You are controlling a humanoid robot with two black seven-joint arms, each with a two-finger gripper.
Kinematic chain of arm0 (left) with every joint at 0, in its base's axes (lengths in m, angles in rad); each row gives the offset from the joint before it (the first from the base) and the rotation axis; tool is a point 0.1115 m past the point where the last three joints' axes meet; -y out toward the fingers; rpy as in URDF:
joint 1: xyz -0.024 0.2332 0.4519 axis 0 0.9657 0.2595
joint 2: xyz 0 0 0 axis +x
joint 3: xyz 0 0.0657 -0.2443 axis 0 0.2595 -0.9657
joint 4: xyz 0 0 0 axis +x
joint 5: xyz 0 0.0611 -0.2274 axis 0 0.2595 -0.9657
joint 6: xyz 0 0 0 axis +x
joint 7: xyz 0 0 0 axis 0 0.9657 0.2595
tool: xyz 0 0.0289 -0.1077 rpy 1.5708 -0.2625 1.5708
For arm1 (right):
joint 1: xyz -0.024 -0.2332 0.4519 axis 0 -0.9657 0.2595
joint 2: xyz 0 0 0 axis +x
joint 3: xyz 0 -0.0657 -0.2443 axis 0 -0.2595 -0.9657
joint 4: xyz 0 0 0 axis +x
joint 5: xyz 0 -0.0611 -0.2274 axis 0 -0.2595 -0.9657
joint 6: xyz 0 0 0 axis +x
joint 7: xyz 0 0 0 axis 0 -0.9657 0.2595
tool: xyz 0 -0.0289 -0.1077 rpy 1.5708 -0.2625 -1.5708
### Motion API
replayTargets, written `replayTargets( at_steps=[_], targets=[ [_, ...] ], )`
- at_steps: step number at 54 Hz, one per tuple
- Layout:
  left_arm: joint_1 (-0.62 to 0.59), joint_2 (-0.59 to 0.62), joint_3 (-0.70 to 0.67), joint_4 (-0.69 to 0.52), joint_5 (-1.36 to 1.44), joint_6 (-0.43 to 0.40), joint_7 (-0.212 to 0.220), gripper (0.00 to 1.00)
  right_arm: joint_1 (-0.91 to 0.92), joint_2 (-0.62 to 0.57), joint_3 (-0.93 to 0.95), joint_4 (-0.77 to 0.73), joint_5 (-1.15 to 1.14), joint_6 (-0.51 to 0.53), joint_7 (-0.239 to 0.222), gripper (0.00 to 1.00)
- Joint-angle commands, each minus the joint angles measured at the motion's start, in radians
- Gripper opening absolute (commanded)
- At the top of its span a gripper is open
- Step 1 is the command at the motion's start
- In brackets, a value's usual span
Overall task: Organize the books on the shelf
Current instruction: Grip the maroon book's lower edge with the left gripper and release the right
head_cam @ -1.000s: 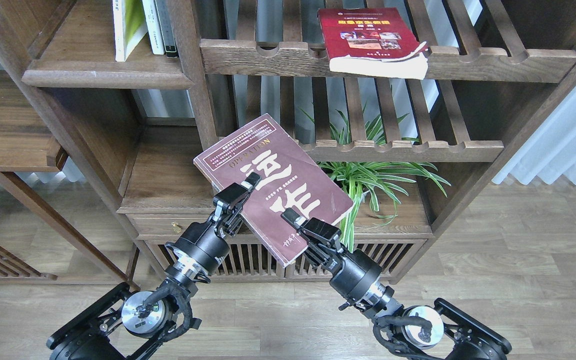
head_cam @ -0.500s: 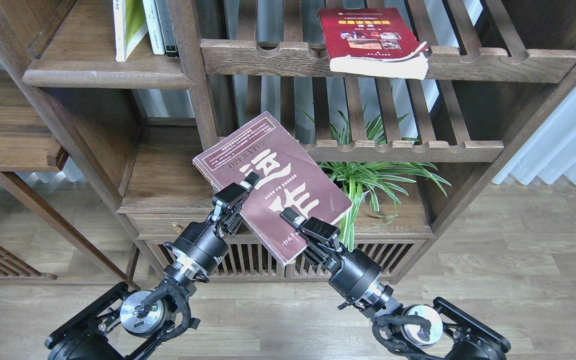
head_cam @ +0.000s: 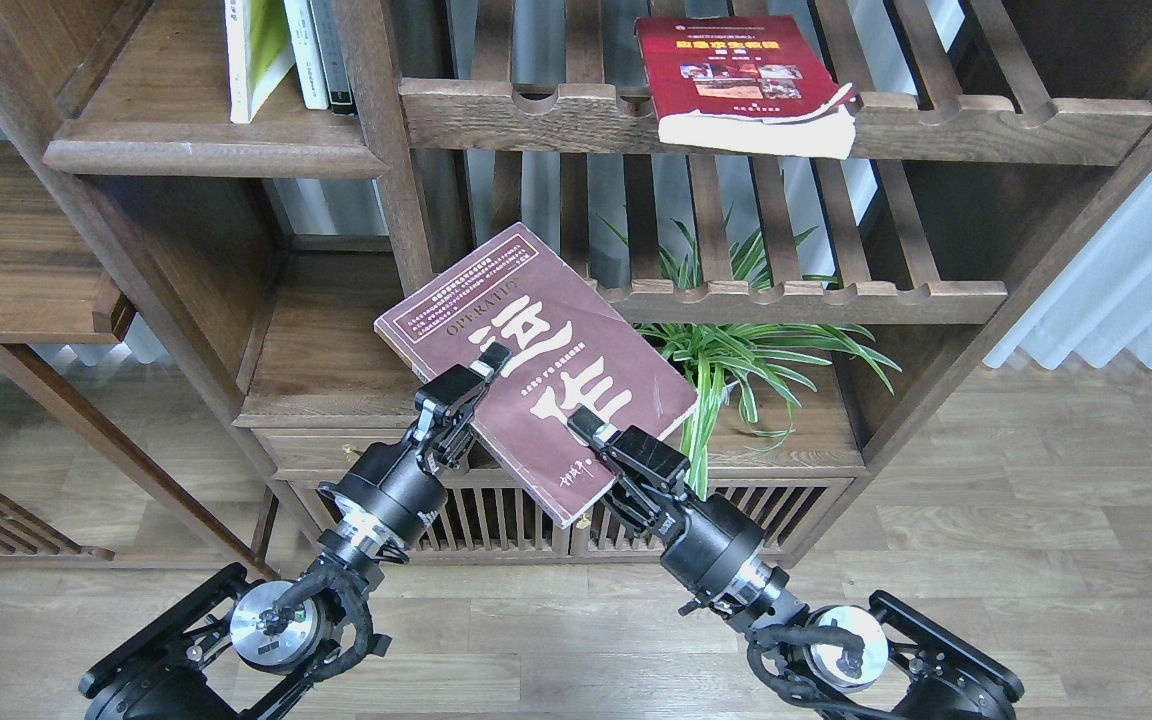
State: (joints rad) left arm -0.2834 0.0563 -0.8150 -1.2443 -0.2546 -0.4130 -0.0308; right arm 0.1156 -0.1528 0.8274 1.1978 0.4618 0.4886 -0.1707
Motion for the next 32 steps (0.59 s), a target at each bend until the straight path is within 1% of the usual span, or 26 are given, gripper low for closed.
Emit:
replayTargets(
  at_steps=[1, 7, 9, 15, 20, 24, 32],
  targets=[
    [0.001, 0.016, 0.004, -0.003, 0.003, -0.032, 0.002, 0.11, 0.001, 0.001, 0.042, -0.001, 0.003, 0.000, 0.005, 0.88],
    [0.001, 0.019, 0.004, -0.015, 0.005, -0.047, 0.002, 0.10, 0.001, 0.009, 0.101, -0.009, 0.004, 0.000, 0.007, 0.93],
    [0.001, 0.019, 0.005, -0.036, 0.005, -0.052, 0.002, 0.10, 0.001, 0.013, 0.146, -0.010, 0.004, 0.000, 0.007, 0.95],
    [0.000, 0.019, 0.005, -0.044, 0.024, -0.076, 0.005, 0.10, 0.004, 0.027, 0.177, -0.012, 0.004, 0.000, 0.007, 0.97],
    [0.000, 0.034, 0.007, -0.047, 0.067, -0.076, 0.011, 0.10, 0.012, 0.033, 0.193, -0.027, 0.004, 0.000, 0.008, 0.97],
    [0.001, 0.037, 0.008, -0.060, 0.083, -0.076, 0.011, 0.10, 0.015, 0.035, 0.205, -0.044, 0.004, 0.000, 0.016, 0.97],
    [0.001, 0.059, 0.014, -0.092, 0.132, -0.076, 0.011, 0.09, 0.029, 0.042, 0.233, -0.081, 0.004, 0.000, 0.046, 0.98]
  ],
)
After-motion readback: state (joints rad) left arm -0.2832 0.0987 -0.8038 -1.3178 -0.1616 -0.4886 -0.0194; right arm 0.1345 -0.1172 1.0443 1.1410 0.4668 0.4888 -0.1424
